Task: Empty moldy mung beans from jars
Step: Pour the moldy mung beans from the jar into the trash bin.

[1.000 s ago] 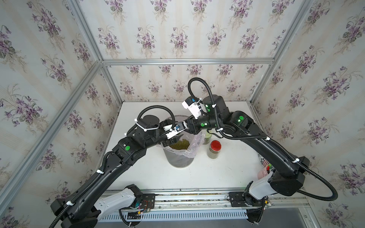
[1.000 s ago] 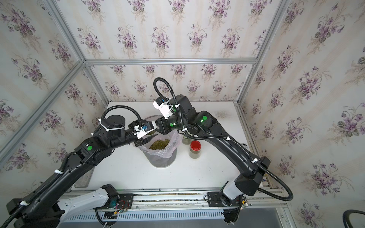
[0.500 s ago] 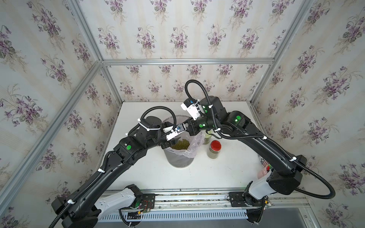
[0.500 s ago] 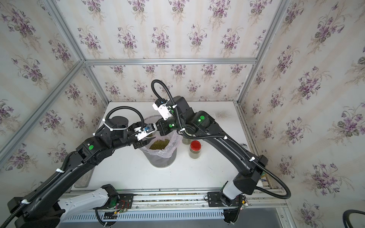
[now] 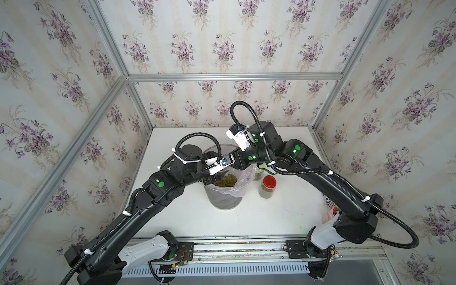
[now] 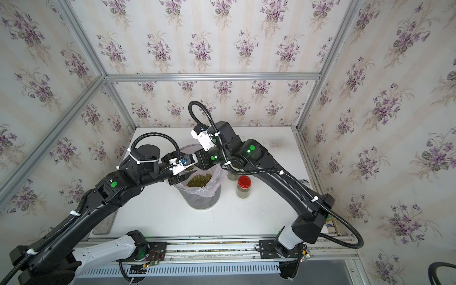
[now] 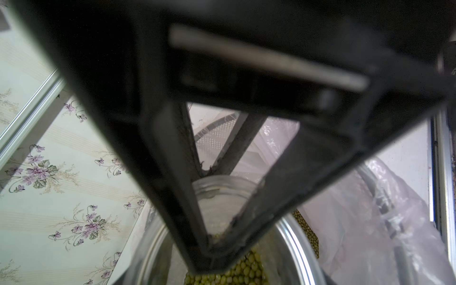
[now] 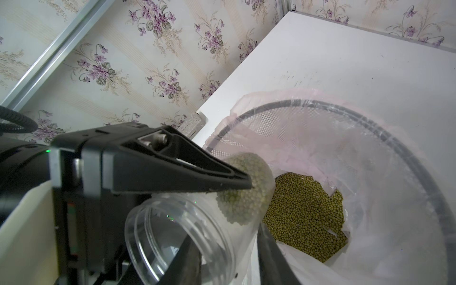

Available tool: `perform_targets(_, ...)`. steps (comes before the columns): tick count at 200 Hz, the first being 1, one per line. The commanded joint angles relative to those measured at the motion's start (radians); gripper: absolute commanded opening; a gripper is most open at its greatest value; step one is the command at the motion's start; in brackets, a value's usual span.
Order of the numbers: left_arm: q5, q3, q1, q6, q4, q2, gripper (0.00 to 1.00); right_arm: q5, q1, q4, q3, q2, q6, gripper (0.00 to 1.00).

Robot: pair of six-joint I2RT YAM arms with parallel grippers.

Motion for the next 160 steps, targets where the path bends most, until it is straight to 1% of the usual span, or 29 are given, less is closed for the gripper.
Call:
perform_targets(1, 0.026, 0.015, 0.000, 0.007, 0.074, -0.006, 0.41, 0.002, 0.001, 0.015, -0.003, 0.002, 0.007, 0.34)
perform_targets(22, 0.031, 0.020, 0.000, 0.004, 0.073, -0.007, 0.40, -0.007, 0.000, 0.026, -0.010, 0.001, 0.009, 0.35)
perform_targets(44, 0.027, 0.024, 0.001, 0.004, 0.070, -0.007, 0.40, 0.001, -0.005, 0.040, -0.017, -0.038, 0.007, 0.43)
perform_targets(62, 0.019, 0.031, 0.000, 0.001, 0.070, -0.007, 0.40, -0.003, -0.028, 0.042, -0.032, -0.081, 0.005, 0.46)
perform_targets(75, 0.013, 0.036, 0.000, -0.002, 0.068, -0.004, 0.40, -0.023, -0.055, 0.050, -0.055, -0.119, 0.008, 0.46)
perform_targets(90, 0.007, 0.045, 0.001, -0.011, 0.064, 0.001, 0.40, -0.060, -0.105, 0.072, -0.094, -0.171, 0.021, 0.46)
perform_targets(123, -0.011, 0.084, 0.006, -0.059, 0.057, 0.024, 0.40, -0.151, -0.281, 0.187, -0.238, -0.292, 0.074, 0.44)
perform_targets(135, -0.012, 0.111, 0.013, -0.088, 0.053, 0.039, 0.40, -0.200, -0.330, 0.243, -0.304, -0.301, 0.104, 0.42)
perform_targets(150, 0.004, 0.152, 0.028, -0.137, 0.047, 0.062, 0.39, -0.249, -0.335, 0.321, -0.364, -0.294, 0.147, 0.40)
perform_targets(153, 0.009, 0.161, 0.031, -0.148, 0.045, 0.066, 0.39, -0.255, -0.368, 0.335, -0.370, -0.290, 0.155, 0.39)
perform_targets(160, 0.019, 0.182, 0.040, -0.178, 0.044, 0.076, 0.39, -0.264, -0.373, 0.359, -0.384, -0.281, 0.169, 0.38)
